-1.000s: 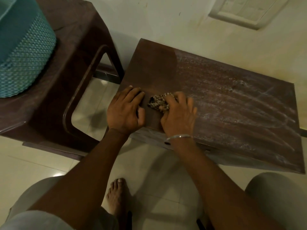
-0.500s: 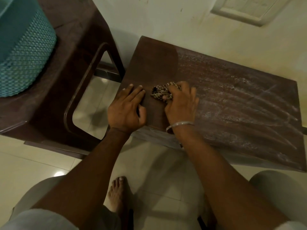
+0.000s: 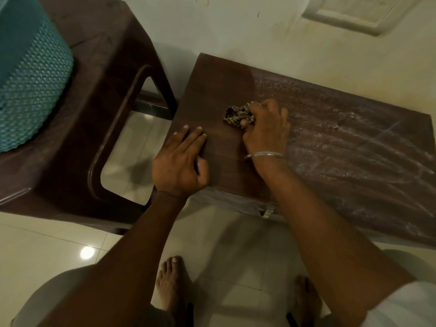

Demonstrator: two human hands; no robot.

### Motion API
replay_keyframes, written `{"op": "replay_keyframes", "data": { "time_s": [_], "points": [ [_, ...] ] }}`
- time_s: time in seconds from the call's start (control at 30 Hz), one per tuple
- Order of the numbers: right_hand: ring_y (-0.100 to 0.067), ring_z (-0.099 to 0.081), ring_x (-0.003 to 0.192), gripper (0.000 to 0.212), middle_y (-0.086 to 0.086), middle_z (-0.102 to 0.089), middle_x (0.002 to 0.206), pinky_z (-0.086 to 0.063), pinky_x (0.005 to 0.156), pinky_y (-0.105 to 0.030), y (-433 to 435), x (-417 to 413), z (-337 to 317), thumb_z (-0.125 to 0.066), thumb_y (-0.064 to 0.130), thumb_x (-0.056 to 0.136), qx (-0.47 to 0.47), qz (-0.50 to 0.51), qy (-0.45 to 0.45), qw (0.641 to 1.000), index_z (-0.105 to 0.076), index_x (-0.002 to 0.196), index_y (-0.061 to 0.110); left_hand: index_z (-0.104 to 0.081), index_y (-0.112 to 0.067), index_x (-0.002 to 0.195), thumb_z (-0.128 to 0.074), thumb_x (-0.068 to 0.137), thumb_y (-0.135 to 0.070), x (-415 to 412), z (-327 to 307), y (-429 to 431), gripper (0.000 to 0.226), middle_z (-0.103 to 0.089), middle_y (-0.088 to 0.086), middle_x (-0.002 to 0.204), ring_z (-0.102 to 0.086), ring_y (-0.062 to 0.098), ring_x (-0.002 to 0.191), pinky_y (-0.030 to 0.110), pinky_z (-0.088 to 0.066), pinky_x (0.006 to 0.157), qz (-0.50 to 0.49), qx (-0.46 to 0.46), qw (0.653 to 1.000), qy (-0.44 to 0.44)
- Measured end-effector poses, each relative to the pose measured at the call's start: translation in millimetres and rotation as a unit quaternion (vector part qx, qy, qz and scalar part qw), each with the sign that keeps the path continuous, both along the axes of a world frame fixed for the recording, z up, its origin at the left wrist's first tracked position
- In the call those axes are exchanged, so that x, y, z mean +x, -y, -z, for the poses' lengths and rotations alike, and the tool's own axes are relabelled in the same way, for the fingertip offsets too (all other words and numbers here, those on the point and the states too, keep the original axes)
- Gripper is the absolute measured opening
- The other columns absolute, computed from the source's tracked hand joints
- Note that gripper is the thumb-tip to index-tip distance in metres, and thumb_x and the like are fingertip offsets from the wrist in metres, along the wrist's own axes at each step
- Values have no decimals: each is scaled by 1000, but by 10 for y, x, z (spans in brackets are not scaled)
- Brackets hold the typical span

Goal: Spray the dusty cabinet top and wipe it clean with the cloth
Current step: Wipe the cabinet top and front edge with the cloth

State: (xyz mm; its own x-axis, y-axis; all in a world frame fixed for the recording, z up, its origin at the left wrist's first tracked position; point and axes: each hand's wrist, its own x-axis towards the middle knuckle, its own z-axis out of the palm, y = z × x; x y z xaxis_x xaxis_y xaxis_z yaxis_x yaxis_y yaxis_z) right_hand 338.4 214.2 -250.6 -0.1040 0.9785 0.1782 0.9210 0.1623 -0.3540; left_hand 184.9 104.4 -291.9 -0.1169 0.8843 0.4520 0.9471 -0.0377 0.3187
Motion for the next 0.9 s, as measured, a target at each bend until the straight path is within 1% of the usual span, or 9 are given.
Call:
{"op": "replay_keyframes", "data": {
  "time_s": [0.07,0.17,0.3,0.4,0.5,0.63,0.7,0.8,0.9],
  "points": [
    [-28,-45,103,38,-2,-52,117,-32,74,-34,-4,-8,10,-66,5,80,12,3,3,1000,-64,111,28,-72,-7,118,-48,83,-24,-3,0,-1,45,-68,9,129,-61,31,124,44,-48,104,-1,0,1000,-1],
    [-28,-44,103,38,-2,-52,119,-37,75,-37,176,41,45,-61,2,81,17,12,-4,1000,-64,110,27,-72,-7,118,-47,83,-24,2,25,-18,46,-68,9,129,-61,31,124,44,-48,105,-3,1,1000,-3],
    [-27,-45,103,40,1,-53,118,-39,77,-37,204,60,67,-62,2,78,19,8,-3,1000,-65,108,28,-72,-6,119,-47,83,-24,0,39,-10,47,-67,9,130,-60,30,125,45,-47,105,-3,-1,1000,3],
    [-27,-44,107,40,0,-52,118,-35,79,-35,-160,-5,45,-64,7,81,19,7,5,1000,-63,115,28,-72,-7,119,-46,83,-25,4,35,-8,47,-67,9,130,-61,29,125,44,-47,105,-5,-3,1000,7],
    [-29,-44,111,40,-3,-52,122,-37,82,-37,-455,-50,17,-66,13,84,1,-1,4,1000,-61,120,28,-72,-7,119,-45,84,-25,4,41,-11,48,-67,8,130,-60,28,126,43,-47,106,-3,-1,1000,9],
    [-29,-44,104,38,-3,-52,120,-29,75,-32,-263,47,87,-64,11,83,31,-14,4,999,-61,117,28,-73,-5,117,-44,85,-25,-1,57,-13,48,-67,9,130,-60,27,126,43,-48,105,-1,14,1000,10],
    [-29,-44,103,36,-3,-52,119,-32,76,-33,-199,109,108,-65,12,83,28,-28,1,999,-62,116,28,-73,-5,116,-43,85,-25,2,55,-7,48,-67,8,130,-60,27,126,43,-48,105,-3,18,1000,12],
    [-31,-44,109,34,-4,-51,121,-40,82,-38,-441,68,81,-65,17,85,16,-23,3,1000,-62,117,28,-73,-5,116,-43,84,-25,12,45,-8,48,-68,8,129,-61,27,125,42,-49,104,-1,18,1000,19],
    [-33,-42,116,37,-5,-51,123,-40,87,-42,-749,-49,23,-65,18,86,1,-17,-5,1000,-61,121,29,-74,-6,115,-42,83,-25,13,32,-17,49,-68,8,129,-61,26,125,43,-49,104,-1,12,1000,19]
  ]
}}
